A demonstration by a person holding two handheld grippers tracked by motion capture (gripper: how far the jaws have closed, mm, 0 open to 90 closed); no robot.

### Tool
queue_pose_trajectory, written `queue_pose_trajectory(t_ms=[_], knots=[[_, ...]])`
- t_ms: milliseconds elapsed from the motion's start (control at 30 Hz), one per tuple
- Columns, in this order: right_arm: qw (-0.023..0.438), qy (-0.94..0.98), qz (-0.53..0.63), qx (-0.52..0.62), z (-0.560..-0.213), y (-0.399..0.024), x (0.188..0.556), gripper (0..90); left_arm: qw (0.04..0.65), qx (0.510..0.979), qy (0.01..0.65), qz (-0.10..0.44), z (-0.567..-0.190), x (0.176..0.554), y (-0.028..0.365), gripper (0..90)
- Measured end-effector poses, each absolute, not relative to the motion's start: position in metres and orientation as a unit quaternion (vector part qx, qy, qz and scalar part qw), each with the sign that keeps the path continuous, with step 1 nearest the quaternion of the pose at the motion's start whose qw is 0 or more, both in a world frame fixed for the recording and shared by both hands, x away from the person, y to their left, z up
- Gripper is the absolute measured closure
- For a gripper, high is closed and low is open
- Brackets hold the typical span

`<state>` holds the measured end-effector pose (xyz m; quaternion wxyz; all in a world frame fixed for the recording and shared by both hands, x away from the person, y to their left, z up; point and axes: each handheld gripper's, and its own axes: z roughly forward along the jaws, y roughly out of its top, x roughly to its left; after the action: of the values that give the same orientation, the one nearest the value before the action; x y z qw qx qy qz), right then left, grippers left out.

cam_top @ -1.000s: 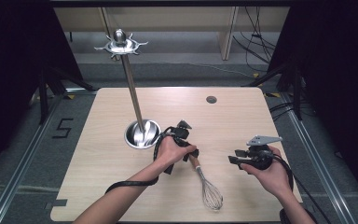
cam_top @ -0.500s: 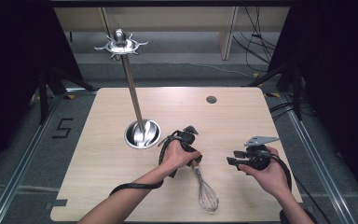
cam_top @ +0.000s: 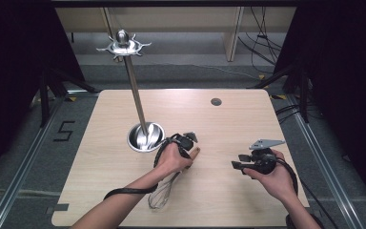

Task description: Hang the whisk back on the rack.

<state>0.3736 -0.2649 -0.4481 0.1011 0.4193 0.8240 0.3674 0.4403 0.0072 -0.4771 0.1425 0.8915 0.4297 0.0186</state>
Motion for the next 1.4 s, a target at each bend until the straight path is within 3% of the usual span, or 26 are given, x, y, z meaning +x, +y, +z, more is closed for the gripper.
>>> queue_pose_trajectory(t_ms=[200, 433, 667, 1067, 1167, 1400], knots=[[0.099, 0.82, 0.373, 0.423, -0.45, -0.264, 0.374, 55.4, 0.13, 0.898, 0.42, 0.019, -0.479, 0.439, 0.008, 60.3], [0.094, 0.819, 0.372, 0.427, -0.45, -0.263, 0.373, 55.3, 0.132, 0.904, 0.407, 0.015, -0.479, 0.441, 0.01, 67.6], [0.102, 0.82, 0.375, 0.419, -0.451, -0.264, 0.375, 55.3, 0.136, 0.906, 0.4, 0.003, -0.474, 0.441, 0.016, 68.0], [0.109, 0.819, 0.377, 0.418, -0.451, -0.264, 0.374, 55.3, 0.262, 0.883, 0.387, 0.036, -0.445, 0.428, 0.041, 68.2], [0.08, 0.816, 0.381, 0.427, -0.45, -0.263, 0.372, 55.2, 0.289, 0.883, 0.367, 0.049, -0.433, 0.423, 0.054, 68.2], [0.094, 0.818, 0.369, 0.43, -0.448, -0.263, 0.372, 55.1, 0.372, 0.853, 0.357, 0.087, -0.42, 0.407, 0.077, 68.2]])
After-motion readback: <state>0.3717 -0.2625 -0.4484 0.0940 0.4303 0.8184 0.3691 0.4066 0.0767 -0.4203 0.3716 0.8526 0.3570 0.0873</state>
